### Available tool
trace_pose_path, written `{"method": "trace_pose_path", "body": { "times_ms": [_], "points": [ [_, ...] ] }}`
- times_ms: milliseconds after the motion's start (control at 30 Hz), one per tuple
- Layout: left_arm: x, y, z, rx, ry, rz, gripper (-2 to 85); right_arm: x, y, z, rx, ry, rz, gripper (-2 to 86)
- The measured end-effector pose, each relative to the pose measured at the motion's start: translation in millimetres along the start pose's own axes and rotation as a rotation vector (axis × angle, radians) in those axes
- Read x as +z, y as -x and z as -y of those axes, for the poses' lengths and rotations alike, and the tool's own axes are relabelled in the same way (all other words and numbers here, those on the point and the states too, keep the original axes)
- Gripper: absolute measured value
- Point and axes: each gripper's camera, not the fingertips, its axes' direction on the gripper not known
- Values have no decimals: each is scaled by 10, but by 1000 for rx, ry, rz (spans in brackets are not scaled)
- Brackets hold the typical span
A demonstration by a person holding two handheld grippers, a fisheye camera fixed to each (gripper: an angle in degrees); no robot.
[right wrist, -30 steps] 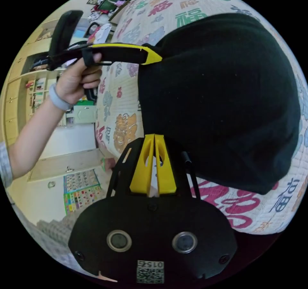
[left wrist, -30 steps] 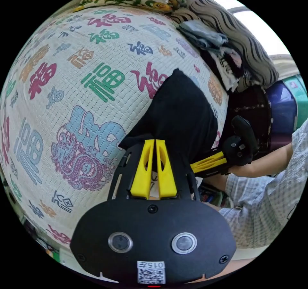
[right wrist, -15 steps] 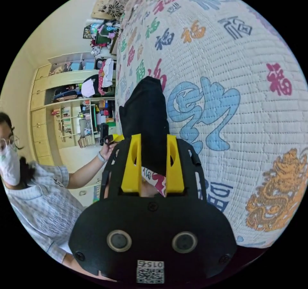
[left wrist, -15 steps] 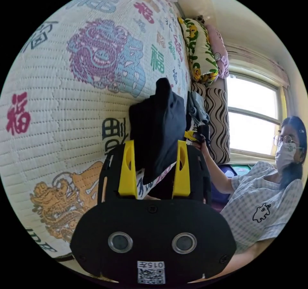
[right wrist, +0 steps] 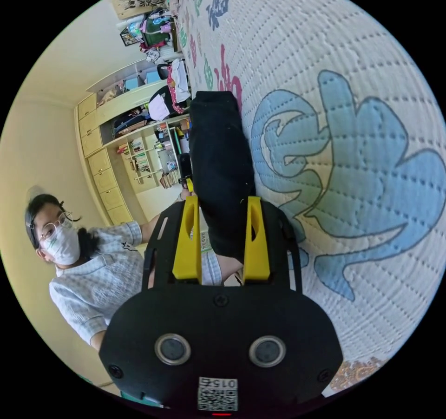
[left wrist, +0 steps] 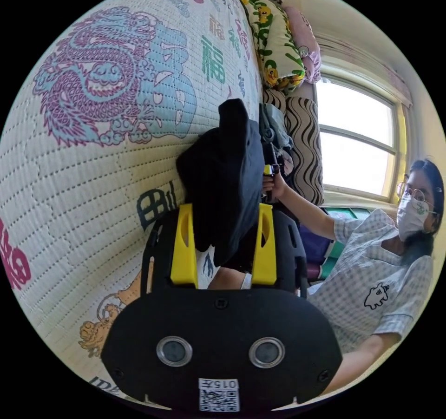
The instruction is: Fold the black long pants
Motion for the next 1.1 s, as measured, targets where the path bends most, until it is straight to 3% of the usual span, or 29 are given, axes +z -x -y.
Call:
{"method": "trace_pose_path", "body": {
  "times_ms": [67, 367, 500, 900, 1100],
  "points": [
    [-34, 39, 3, -4, -24, -33, 174, -41, 97, 19, 11, 29, 1, 139],
    [277, 28, 104, 16, -71, 133, 133, 68, 510, -28, 59, -43, -43, 94],
    [348, 67, 66, -71, -70, -43, 84, 115, 866, -188, 66, -121, -91, 81],
    [32, -1486, -601, 80, -29, -113, 81, 768, 3275, -1776, -68, -306, 1, 79],
    [465, -2159, -489, 123, 44, -120, 82, 659, 4025, -2417, -60, -453, 13, 79]
  ]
}}
